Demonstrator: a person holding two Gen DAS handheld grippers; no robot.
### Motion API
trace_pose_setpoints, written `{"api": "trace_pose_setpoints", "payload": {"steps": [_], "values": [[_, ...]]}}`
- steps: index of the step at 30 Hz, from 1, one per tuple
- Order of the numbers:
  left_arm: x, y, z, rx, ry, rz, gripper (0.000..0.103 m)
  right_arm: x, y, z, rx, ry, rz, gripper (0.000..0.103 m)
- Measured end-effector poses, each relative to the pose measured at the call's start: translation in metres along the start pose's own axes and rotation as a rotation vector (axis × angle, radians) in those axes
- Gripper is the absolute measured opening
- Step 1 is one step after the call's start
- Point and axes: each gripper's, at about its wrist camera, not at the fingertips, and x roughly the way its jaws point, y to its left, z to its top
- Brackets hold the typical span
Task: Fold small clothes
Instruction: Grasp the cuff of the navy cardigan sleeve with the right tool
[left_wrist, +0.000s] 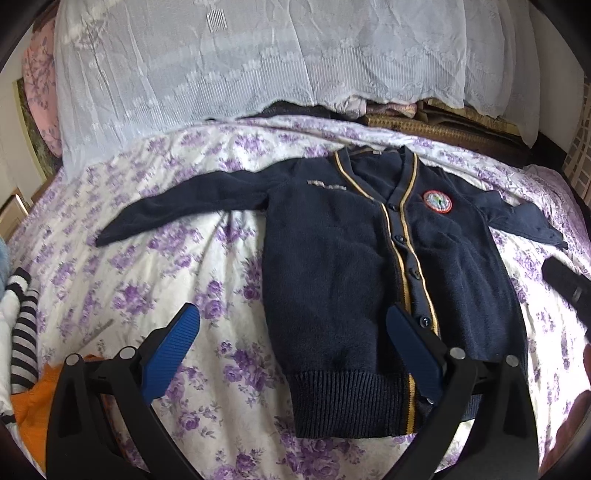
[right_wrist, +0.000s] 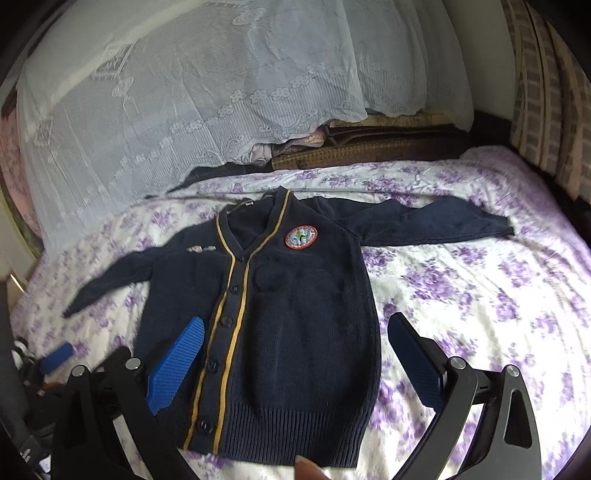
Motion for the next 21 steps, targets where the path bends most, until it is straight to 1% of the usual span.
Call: {"api": "trace_pose_setpoints", "payload": {"steps": [1, 2, 4, 6, 7, 10, 12, 14, 17, 19, 21], "values": [[0.003, 0.001, 0.000, -0.002, 0.011, -0.011, 0.099, 0.005, -0.010, 0.003, 0.024, 0.002, 0.039, 0.100], [0.006, 0.002, 0.001, -0.004, 0.025, -0.018, 0.099, 0.011, -0.024, 0.006, 0.067, 0.012, 0.099, 0.100], [0.011, 0.002, 0.006, -0.008, 0.056, -0.010, 0.099, 0.029, -0.057, 0.010, 0.192, 0.062, 0.207, 0.100], [0.015, 0.000, 0.015, -0.013, 0.082, 0.003, 0.099, 0.044, -0.086, 0.015, 0.312, 0.116, 0.246, 0.100], [0.017, -0.003, 0.020, -0.015, 0.089, 0.007, 0.099, 0.052, -0.106, 0.016, 0.394, 0.133, 0.265, 0.100], [0.024, -0.016, 0.040, -0.002, 0.117, 0.015, 0.099, 0.062, -0.148, 0.020, 0.564, 0.113, 0.261, 0.100], [0.033, -0.027, 0.056, 0.005, 0.140, 0.021, 0.099, 0.069, -0.184, 0.019, 0.725, 0.069, 0.280, 0.100], [0.045, -0.041, 0.069, 0.014, 0.159, 0.013, 0.099, 0.077, -0.207, 0.018, 0.805, 0.061, 0.273, 0.100], [0.066, -0.064, 0.084, 0.051, 0.183, 0.025, 0.099, 0.086, -0.233, 0.012, 0.887, 0.040, 0.273, 0.100], [0.080, -0.080, 0.092, 0.082, 0.189, 0.042, 0.099, 0.091, -0.245, 0.008, 0.915, 0.027, 0.255, 0.100], [0.095, -0.100, 0.101, 0.119, 0.194, 0.050, 0.099, 0.099, -0.257, 0.001, 0.946, 0.012, 0.262, 0.099]]}}
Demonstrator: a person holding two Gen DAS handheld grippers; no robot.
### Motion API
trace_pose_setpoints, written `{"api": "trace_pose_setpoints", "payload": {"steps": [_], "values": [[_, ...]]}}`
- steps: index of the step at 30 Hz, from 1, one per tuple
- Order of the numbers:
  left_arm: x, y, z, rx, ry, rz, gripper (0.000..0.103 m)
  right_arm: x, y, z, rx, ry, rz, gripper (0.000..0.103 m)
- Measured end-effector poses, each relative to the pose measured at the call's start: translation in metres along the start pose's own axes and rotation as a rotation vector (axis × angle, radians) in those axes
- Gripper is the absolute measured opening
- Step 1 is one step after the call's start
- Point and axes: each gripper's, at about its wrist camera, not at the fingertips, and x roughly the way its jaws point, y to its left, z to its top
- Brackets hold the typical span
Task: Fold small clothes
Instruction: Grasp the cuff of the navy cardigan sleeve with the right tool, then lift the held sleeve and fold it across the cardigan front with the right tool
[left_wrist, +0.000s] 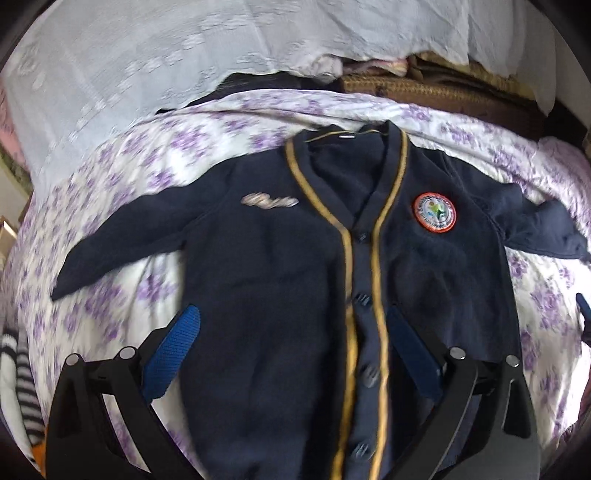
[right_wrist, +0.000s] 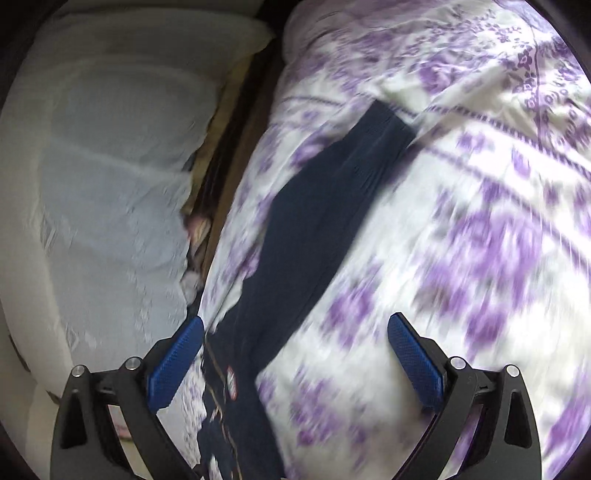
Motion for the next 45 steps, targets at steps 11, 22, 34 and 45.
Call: {"api": "trace_pose_setpoints", "payload": {"steps": [11, 22, 34, 45], "values": [[0.066, -0.059, 0.058, -0.018, -0.021, -0.103, 0.099, -0.012, 0.023, -0.067, -0.311, -0.046, 0.058, 0.099], [0.103, -0.049, 0.047, -0.061, 0.039, -0.180, 0.099, 0.010, 0.059, -0.059, -0.044, -0.258, -0.201, 0.092], [0.102, -0.048, 0.043, -0.058, 0.031, -0.170, 0.099, -0.063, 0.048, -0.094, 0.007, -0.378, 0.051, 0.009], [0.084, -0.048, 0.047, -0.023, 0.027, -0.212, 0.099, -0.082, 0.036, -0.092, 0.046, -0.367, -0.111, 0.028]]}}
